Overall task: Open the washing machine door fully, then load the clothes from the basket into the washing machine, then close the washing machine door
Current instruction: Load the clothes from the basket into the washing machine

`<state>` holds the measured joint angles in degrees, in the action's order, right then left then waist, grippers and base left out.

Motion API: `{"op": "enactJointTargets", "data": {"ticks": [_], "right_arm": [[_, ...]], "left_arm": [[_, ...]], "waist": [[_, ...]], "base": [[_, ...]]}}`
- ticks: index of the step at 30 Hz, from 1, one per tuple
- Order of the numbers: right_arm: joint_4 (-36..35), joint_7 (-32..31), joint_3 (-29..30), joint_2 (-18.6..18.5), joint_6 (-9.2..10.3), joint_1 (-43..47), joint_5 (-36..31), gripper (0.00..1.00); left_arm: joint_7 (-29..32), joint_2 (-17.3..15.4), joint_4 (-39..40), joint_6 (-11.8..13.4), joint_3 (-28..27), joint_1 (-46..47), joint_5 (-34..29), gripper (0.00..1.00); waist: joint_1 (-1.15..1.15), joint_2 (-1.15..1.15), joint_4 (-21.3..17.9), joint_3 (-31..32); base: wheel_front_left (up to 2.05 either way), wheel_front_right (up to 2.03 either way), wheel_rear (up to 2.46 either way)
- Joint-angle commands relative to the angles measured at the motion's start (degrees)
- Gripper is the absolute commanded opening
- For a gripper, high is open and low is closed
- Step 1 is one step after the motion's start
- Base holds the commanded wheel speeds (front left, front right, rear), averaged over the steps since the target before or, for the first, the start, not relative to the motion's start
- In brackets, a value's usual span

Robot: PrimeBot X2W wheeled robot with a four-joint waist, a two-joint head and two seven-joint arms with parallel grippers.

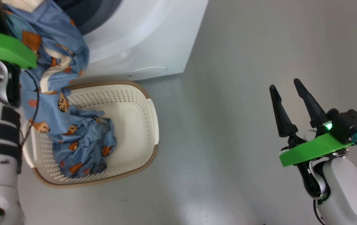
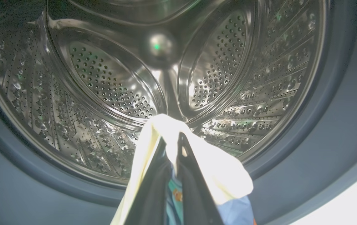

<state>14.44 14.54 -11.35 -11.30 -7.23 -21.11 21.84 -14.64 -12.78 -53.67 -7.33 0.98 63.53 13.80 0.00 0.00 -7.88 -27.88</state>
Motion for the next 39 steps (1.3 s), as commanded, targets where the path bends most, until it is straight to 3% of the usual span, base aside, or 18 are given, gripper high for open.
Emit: {"op": "enactJointTargets", "data": {"ticks": [1,12,19,21,33,39], "right_arm": [[-1.15,0.46,-1.46,-0.19,-0.25,-0.46,0.26,1.0],[-0.97,0.46,-4.2,0.85,-0.25,-2.43,0.46,1.0],[-1.02,0.46,-5.27,1.1,-0.25,-2.9,0.64,1.0],[-1.11,0.46,-5.34,1.09,-0.25,-2.92,0.71,1.0],[-2.06,0.46,-5.26,1.71,-0.25,-4.31,0.47,1.0],[-2.15,0.46,-5.93,2.05,-0.25,-4.37,0.55,1.0]], "left_arm": [[-0.36,-3.22,-0.4,0.21,-0.56,2.22,-1.01,0.0],[0.0,-5.74,-13.84,0.73,1.19,12.11,-2.53,0.0],[-0.23,-8.14,-16.15,2.01,2.11,16.72,-3.35,0.0],[-0.3,-8.73,-15.29,2.26,2.58,17.53,-3.88,0.0],[-0.35,-10.05,9.44,4.84,0.12,15.05,-6.5,0.0],[-0.35,-9.72,6.2,4.12,-0.62,12.5,-7.04,0.0]], "waist": [[0.0,0.0,-1.23,-1.21],[0.0,0.0,-4.19,-4.53],[0.0,0.0,-5.86,-6.4],[0.0,0.0,-6.17,-6.83],[0.0,0.0,-6.34,-10.07],[0.0,0.0,-6.42,-10.24]], "base": [[0.0,0.0,0.0],[0.0,0.0,0.0],[0.0,0.0,0.0],[0.0,0.0,0.0],[0.0,0.0,0.0],[0.0,0.0,0.0]]}}
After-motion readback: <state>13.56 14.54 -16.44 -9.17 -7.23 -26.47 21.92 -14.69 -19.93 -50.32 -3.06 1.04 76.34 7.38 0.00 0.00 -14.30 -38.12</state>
